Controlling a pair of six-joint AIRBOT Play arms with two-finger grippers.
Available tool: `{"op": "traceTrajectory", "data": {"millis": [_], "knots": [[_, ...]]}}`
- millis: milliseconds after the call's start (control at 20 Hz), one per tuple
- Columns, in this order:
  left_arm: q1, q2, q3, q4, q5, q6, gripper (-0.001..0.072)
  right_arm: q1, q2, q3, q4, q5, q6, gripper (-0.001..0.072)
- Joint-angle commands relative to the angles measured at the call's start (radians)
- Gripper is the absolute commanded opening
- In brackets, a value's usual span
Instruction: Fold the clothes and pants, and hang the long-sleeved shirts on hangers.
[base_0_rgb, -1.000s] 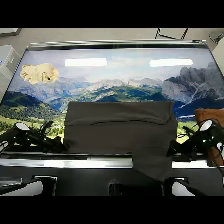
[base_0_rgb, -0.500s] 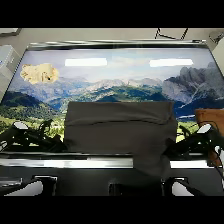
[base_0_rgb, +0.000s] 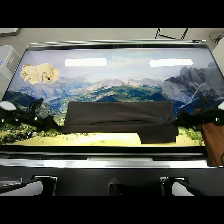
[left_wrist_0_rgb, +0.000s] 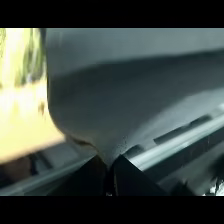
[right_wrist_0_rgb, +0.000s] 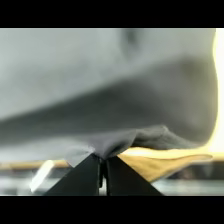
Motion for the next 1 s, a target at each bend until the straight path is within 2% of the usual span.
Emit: {"op": "traceTrajectory", "data": {"millis": [0,250,400,500,550,600,650,700,750,800,850,900,950], "knots": [[-0.042,-0.182,0.263,-0.024,0.015,-0.077,0.0026,0.066,-0.156,0.18,0.059,-0.145,0.035,0.0037],[-0.07,-0.455,0.582,-0.06,0.005,-0.185,0.0026,0.107,-0.402,0.327,0.086,-0.233,0.09,0.0039],[-0.082,-0.56,0.613,-0.066,0.009,-0.193,0.0029,0.109,-0.462,0.327,0.123,-0.266,0.09,0.004],[-0.084,-0.604,0.613,-0.106,0.006,-0.193,0.0068,0.109,-0.488,0.327,0.168,-0.262,0.09,0.0041],[-0.081,-0.609,0.613,-0.137,0.008,-0.192,0.0149,0.109,-0.49,0.327,0.192,-0.247,0.092,0.0041],[-0.073,-0.607,0.618,-0.159,0.005,-0.188,0.0363,0.104,-0.489,0.339,0.214,-0.227,0.093,0.0046],[-0.056,-0.601,0.638,-0.172,-0.016,-0.175,0.0503,0.089,-0.489,0.374,0.222,-0.169,0.084,0.0167],[-0.035,-0.592,0.67,-0.17,-0.056,-0.166,0.0541,0.061,-0.489,0.418,0.218,-0.103,0.042,0.0336],[-0.011,-0.582,0.704,-0.17,-0.097,-0.166,0.0541,0.018,-0.489,0.459,0.201,-0.038,0.006,0.0477],[0.017,-0.564,0.737,-0.17,-0.137,-0.167,0.0545,-0.043,-0.489,0.483,0.185,0.013,-0.002,0.0537],[0.043,-0.541,0.757,-0.17,-0.16,-0.167,0.0628,-0.109,-0.491,0.483,0.179,0.054,-0.001,0.0637],[0.069,-0.512,0.766,-0.169,-0.165,-0.176,0.0672,-0.163,-0.504,0.481,0.15,0.099,-0.002,0.0698],[0.09,-0.482,0.766,-0.169,-0.165,-0.188,0.0671,-0.198,-0.521,0.477,0.124,0.145,-0.007,0.0705]]}}
